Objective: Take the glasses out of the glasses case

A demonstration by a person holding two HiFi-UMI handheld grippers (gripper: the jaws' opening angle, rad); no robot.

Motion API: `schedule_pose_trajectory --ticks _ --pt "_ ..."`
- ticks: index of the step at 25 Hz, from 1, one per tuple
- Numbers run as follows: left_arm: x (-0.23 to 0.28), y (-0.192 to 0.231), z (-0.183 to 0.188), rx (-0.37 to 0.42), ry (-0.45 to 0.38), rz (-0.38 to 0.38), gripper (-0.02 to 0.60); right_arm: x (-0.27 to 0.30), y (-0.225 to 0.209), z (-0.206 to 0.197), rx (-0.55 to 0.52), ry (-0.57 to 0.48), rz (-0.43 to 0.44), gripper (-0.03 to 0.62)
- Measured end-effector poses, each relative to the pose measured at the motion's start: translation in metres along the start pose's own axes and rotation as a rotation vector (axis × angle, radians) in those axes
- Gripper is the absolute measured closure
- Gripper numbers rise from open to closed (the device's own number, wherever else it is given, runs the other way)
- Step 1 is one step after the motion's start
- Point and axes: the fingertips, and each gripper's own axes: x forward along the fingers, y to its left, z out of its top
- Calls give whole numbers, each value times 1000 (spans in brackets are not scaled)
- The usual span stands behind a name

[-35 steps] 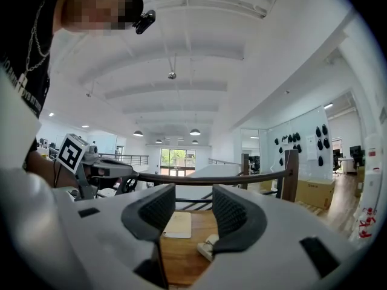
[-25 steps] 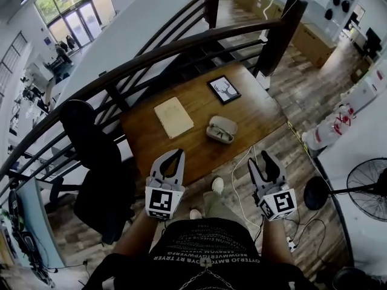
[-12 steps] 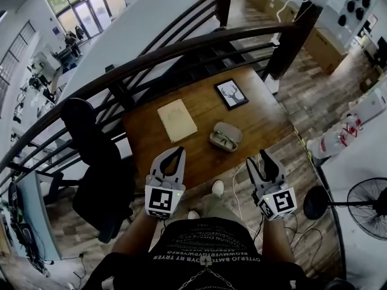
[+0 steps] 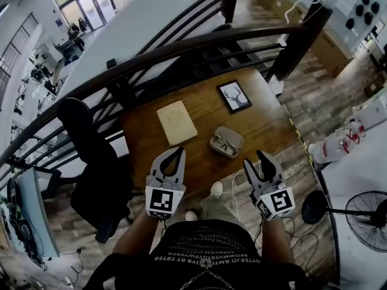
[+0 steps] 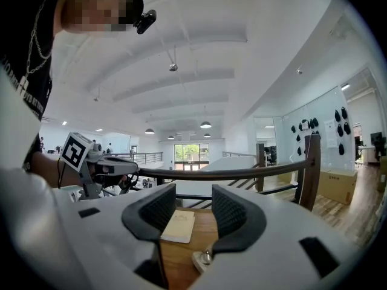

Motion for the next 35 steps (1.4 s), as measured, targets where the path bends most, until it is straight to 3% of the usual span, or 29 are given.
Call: schedule_pose_trajectory --ticks 23,35 --pt "88 -6 -30 -52 53 -17 552 87 -59 -98 99 188 95 427" --pt "109 -4 -49 -52 97 -19 552 122 -68 -193 174 335 158 430"
